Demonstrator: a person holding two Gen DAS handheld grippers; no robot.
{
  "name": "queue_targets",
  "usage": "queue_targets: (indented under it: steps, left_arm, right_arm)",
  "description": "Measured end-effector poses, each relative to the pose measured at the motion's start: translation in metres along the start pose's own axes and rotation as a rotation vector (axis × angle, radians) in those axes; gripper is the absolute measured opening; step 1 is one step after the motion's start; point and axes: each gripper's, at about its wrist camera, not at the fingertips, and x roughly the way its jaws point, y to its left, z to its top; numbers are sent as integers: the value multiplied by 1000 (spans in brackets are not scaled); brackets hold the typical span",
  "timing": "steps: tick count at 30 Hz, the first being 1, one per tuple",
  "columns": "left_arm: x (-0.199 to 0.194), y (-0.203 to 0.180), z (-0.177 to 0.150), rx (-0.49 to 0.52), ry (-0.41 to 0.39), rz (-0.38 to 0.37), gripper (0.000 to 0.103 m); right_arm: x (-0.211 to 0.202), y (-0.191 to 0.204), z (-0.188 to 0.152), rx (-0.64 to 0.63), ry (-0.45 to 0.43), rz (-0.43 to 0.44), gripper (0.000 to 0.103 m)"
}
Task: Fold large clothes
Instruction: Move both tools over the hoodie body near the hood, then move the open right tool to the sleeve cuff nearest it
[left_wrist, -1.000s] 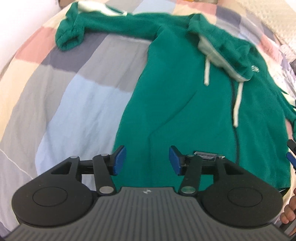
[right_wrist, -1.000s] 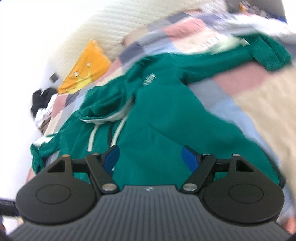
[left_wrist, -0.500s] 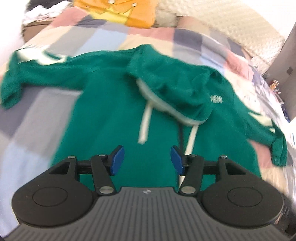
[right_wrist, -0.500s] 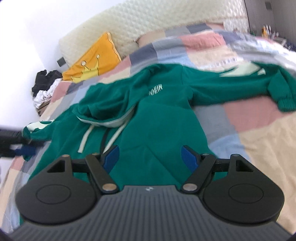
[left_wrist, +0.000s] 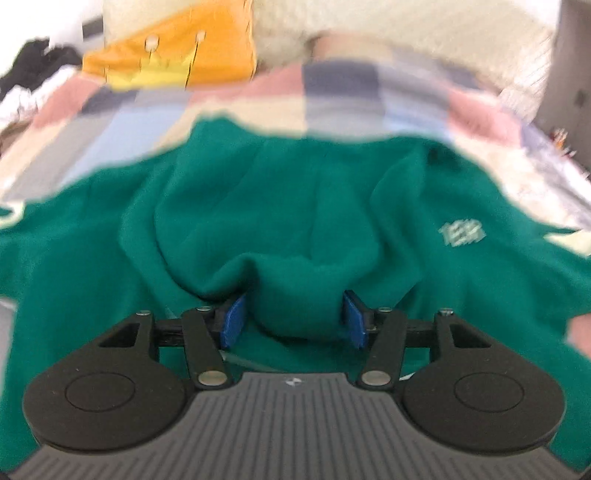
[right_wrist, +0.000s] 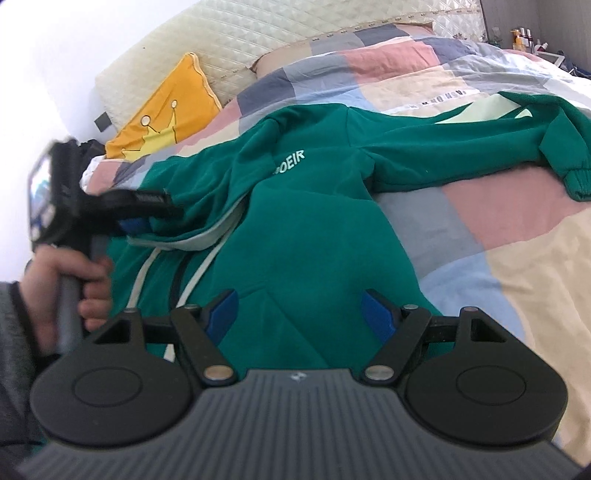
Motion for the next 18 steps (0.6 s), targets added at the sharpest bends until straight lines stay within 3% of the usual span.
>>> queue_targets:
  steps: [3,8,13,18]
  left_arm:
    - [24,-1,-5,24,21,12,63]
    - [25,-8,-2,52,22,18,63]
    - [-14,-6,-8,55,10,-9,63]
    - [-65,-8,-27,62,-68,-17,63]
  right_arm:
    - [8,-5,1,13,5,-5,76]
    - [12,-9,2,27,-6,-20,76]
    - [5,-14,3,40,-50,-47,76]
    - [-4,-17,6,47,-87,-72,76]
